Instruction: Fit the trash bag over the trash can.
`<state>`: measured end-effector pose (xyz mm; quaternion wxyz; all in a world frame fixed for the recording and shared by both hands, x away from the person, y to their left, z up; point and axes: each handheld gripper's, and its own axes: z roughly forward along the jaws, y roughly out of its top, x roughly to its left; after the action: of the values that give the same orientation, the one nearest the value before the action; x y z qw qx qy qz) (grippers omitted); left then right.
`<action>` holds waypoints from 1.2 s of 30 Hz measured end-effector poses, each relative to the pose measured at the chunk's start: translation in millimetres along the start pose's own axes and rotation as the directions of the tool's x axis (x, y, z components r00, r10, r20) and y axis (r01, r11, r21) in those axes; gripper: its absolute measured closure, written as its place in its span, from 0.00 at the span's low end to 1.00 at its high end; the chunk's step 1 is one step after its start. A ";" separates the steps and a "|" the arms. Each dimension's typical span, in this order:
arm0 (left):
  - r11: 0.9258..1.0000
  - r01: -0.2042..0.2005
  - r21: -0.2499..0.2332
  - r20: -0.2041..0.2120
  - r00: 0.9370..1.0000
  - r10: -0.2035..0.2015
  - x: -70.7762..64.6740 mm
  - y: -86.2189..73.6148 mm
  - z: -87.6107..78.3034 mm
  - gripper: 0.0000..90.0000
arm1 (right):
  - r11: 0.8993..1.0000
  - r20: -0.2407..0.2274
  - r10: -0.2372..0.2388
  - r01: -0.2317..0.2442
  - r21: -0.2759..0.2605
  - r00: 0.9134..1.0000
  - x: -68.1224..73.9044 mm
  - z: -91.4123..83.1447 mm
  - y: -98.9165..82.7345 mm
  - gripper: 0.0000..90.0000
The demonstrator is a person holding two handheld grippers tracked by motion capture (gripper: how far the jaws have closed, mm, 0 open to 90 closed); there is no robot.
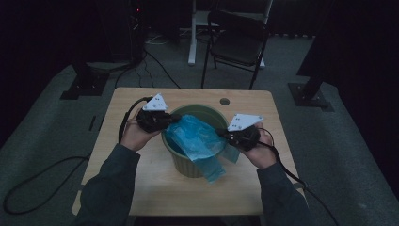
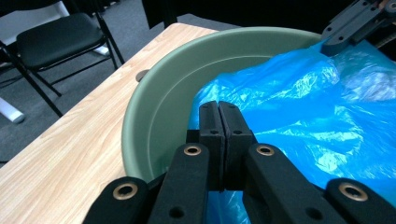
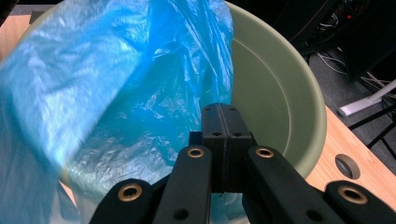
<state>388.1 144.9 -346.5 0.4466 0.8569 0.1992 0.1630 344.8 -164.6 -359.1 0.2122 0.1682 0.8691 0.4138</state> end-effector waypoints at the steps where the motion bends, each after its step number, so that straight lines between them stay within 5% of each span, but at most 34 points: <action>1: 1.000 0.000 0.000 0.000 1.000 0.000 0.0 0.0 0.0 0.99 | 1.000 0.000 0.000 0.000 0.000 1.000 0.0 0.0 0.0 1.00; 21: 0.998 0.059 0.007 -0.038 0.998 -0.058 15.0 -14.0 -4.4 1.00 | 0.999 0.050 0.039 -0.040 0.013 0.998 -11.1 -24.9 -20.6 1.00; 36: 0.994 0.113 0.000 -0.066 0.991 -0.113 27.2 -26.9 -7.6 1.00 | 0.994 0.123 0.097 -0.101 0.032 0.988 -25.3 -50.7 -45.3 1.00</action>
<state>402.9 177.5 -361.9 0.4466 0.8392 0.2624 0.1655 335.3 -236.5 -360.4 0.2404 0.2400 0.8531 0.3961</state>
